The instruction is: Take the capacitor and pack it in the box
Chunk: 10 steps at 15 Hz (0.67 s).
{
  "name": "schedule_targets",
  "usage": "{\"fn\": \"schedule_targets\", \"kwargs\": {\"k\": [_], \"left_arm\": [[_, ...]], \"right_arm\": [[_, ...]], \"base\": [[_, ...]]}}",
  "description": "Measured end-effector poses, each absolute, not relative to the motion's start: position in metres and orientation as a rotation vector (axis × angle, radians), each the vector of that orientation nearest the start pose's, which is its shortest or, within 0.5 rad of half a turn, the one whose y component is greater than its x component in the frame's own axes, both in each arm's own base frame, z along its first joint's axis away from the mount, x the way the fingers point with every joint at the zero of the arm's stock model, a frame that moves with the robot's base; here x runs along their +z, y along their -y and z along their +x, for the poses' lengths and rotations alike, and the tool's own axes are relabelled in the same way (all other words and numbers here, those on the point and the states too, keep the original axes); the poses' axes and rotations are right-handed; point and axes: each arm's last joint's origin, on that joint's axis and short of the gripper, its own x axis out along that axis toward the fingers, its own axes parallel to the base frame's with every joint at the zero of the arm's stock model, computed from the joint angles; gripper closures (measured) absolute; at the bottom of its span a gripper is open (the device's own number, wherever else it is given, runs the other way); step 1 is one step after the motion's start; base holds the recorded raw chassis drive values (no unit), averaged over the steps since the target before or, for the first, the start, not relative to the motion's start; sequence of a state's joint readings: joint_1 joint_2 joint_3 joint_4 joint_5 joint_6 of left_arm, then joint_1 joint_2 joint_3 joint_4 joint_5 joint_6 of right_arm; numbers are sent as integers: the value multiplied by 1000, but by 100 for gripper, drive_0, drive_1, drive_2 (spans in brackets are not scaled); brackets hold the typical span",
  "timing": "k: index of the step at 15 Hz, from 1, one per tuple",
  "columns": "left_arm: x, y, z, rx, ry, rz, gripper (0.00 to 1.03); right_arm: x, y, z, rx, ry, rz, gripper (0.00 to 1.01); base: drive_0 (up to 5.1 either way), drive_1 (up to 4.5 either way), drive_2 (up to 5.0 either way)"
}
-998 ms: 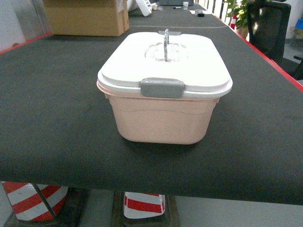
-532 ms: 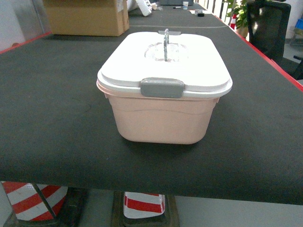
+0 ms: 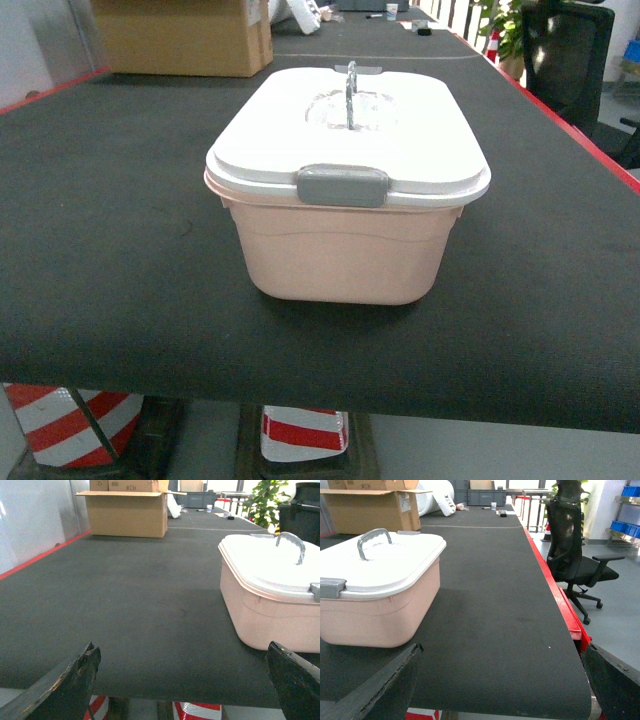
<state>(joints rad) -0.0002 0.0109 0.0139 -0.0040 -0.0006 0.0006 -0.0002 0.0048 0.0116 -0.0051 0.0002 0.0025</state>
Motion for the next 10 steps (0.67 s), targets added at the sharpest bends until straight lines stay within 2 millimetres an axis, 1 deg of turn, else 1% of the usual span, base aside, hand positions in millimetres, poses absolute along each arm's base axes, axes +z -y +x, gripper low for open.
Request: {"fn": "schedule_targets", "kwargs": {"k": [10], "left_arm": [[167,0,98,0,-1,1,5]], "right_arm": [[167,0,97,0,2,2,3]], "base": [[0,0,0]]}}
